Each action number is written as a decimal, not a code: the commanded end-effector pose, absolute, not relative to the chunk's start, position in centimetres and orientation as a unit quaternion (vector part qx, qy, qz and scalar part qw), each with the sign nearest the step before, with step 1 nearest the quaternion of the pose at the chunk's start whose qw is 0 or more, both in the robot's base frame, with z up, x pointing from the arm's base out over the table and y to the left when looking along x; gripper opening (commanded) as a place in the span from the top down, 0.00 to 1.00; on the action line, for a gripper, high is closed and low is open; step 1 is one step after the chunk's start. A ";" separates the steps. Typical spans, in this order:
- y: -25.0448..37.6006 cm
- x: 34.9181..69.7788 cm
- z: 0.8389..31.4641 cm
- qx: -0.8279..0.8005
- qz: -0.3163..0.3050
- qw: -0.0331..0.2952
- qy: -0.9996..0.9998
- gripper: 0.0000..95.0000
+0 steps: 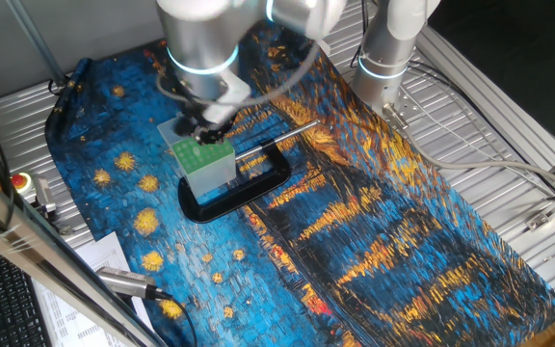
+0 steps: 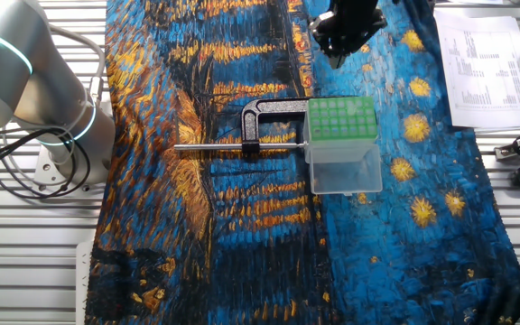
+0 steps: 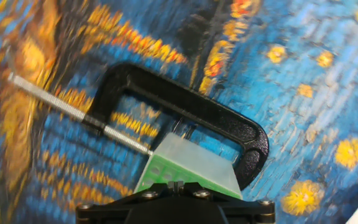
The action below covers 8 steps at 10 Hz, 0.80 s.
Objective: Insert a large pipette tip into the holder for large pipette tips
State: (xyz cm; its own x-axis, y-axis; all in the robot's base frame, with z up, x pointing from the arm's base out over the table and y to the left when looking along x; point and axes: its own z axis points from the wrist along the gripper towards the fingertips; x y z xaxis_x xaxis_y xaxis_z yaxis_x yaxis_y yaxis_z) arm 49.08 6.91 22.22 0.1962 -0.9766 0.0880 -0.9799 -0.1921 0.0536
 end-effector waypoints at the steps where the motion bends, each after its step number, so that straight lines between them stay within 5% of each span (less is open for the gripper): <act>1: 7.3 50.1 22.4 0.404 -0.001 0.012 -0.915 1.00; 8: 7.0 51.8 20.9 0.223 -0.031 0.034 -0.974 1.00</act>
State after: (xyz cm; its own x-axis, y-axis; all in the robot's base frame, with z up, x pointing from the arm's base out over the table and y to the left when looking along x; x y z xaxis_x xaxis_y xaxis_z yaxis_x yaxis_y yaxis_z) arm 50.73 6.80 21.47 -0.6640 -0.7465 0.0423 -0.7455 0.6653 0.0399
